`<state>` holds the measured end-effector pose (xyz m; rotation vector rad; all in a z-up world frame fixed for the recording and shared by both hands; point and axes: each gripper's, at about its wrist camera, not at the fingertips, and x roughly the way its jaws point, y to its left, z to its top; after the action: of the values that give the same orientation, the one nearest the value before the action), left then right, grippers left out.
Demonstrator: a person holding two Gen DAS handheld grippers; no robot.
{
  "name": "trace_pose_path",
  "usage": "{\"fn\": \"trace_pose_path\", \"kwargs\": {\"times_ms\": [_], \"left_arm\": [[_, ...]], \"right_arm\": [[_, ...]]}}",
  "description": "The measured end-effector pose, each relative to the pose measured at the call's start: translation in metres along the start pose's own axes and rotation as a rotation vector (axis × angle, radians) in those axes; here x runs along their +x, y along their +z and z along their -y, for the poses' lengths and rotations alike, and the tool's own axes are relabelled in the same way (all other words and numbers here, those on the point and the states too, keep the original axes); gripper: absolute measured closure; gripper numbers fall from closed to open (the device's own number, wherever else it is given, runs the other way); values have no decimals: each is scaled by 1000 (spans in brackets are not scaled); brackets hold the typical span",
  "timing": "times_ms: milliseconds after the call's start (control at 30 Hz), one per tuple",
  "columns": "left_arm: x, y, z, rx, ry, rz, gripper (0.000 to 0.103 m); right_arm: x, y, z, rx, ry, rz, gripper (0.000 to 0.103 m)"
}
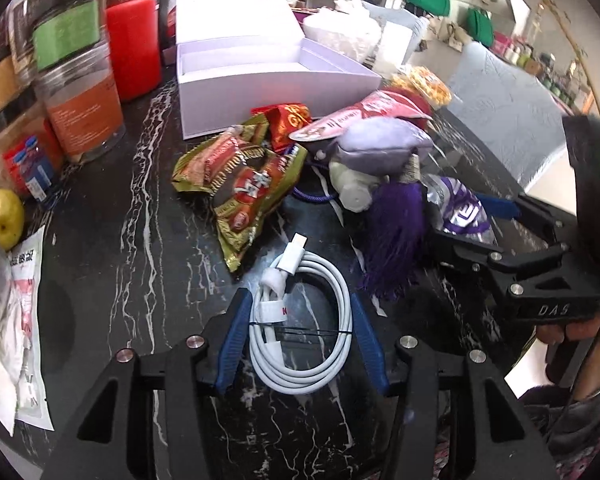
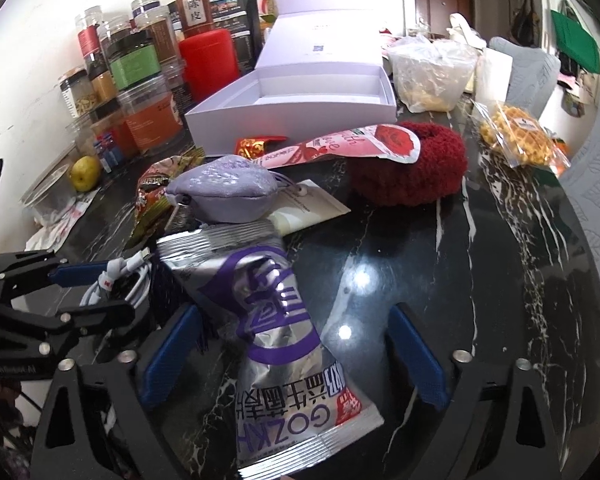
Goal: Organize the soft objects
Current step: 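Grasp the white USB cable with the left gripper while the right grasps the silver-purple bag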
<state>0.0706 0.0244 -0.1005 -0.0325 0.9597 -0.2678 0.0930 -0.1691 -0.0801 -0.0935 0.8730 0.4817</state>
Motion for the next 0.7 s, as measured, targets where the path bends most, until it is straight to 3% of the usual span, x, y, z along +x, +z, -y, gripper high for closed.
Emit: {"fn": "trace_pose_path", "kwargs": {"times_ms": [67, 200, 267, 333, 700], "left_arm": [[1, 2, -2, -13, -6, 4, 52], [4, 5, 0, 6, -5, 9, 52], [4, 6, -1, 7, -10, 13, 52], [3, 8, -3, 0, -15, 17, 52], [-13, 5, 1, 6, -20, 67, 52]], "right_arm": [[1, 0, 0, -6, 9, -8, 23], [4, 0, -3, -24, 11, -39, 33], [3, 0, -3, -23, 4, -41, 54], [1, 0, 3, 14, 4, -41, 67], [-27, -10, 3, 29, -25, 17, 74]]}}
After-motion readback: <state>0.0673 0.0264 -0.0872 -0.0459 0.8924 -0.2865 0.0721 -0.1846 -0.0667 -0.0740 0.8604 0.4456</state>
